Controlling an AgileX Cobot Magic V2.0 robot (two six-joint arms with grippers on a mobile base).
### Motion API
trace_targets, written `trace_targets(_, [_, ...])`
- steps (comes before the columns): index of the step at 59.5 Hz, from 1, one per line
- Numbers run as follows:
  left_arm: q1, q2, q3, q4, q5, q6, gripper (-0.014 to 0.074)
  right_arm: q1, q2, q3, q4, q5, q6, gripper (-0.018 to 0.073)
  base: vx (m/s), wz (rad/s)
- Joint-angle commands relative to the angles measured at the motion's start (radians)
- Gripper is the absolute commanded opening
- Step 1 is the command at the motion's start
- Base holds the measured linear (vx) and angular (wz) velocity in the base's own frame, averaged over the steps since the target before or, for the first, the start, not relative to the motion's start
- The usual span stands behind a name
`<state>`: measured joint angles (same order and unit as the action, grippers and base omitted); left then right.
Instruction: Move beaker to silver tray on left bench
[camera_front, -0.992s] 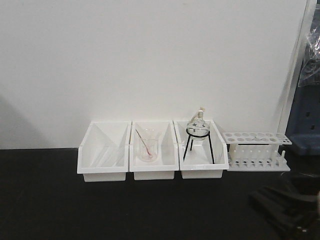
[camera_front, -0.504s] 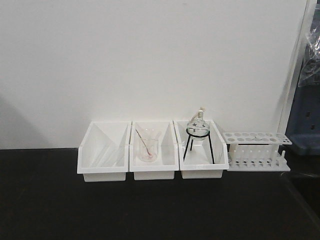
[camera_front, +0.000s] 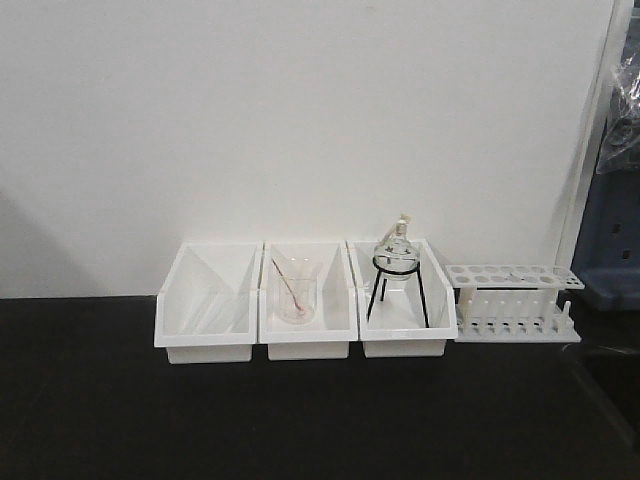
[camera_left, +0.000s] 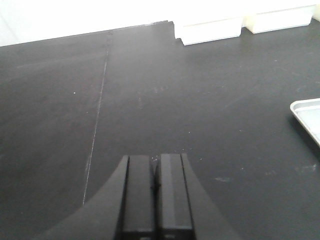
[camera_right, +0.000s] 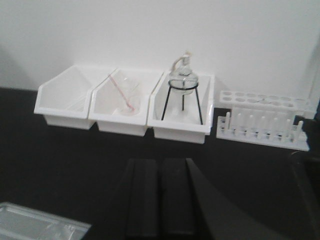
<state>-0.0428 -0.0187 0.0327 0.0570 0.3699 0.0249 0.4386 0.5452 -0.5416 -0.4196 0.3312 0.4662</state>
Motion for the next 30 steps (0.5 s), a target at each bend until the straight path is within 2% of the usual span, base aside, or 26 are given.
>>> trace_targets(1, [-0.008, -0.007, 0.020, -0.003, -0.075, -0.002, 0.0001, -0.003, 0.008, -0.026, 0.264, -0.061, -0.344, -0.0011, 0.00, 0.00])
trace_targets(5, [-0.008, -0.007, 0.020, -0.003, -0.075, -0.002, 0.0001, -0.003, -0.012, 0.003, 0.426, -0.092, -0.509, -0.0011, 0.00, 0.00])
trace_targets(10, [-0.008, -0.007, 0.020, -0.003, -0.075, -0.002, 0.0001, -0.015, -0.066, 0.086, 0.480, -0.198, -0.536, -0.0011, 0.00, 0.00])
trace_targets(17, [-0.008, -0.007, 0.020, -0.003, -0.075, -0.002, 0.0001, -0.102, -0.194, 0.263, 0.491, -0.346, -0.406, -0.0011, 0.00, 0.00])
trace_targets(24, [-0.008, -0.007, 0.020, -0.003, -0.075, -0.002, 0.0001, -0.220, -0.351, 0.428, 0.451, -0.363, -0.274, -0.0011, 0.00, 0.00])
trace_targets(30, [-0.008, -0.007, 0.020, -0.003, -0.075, -0.002, 0.0001, -0.277, -0.485, 0.520, 0.420, -0.361, -0.238, -0.0011, 0.00, 0.00])
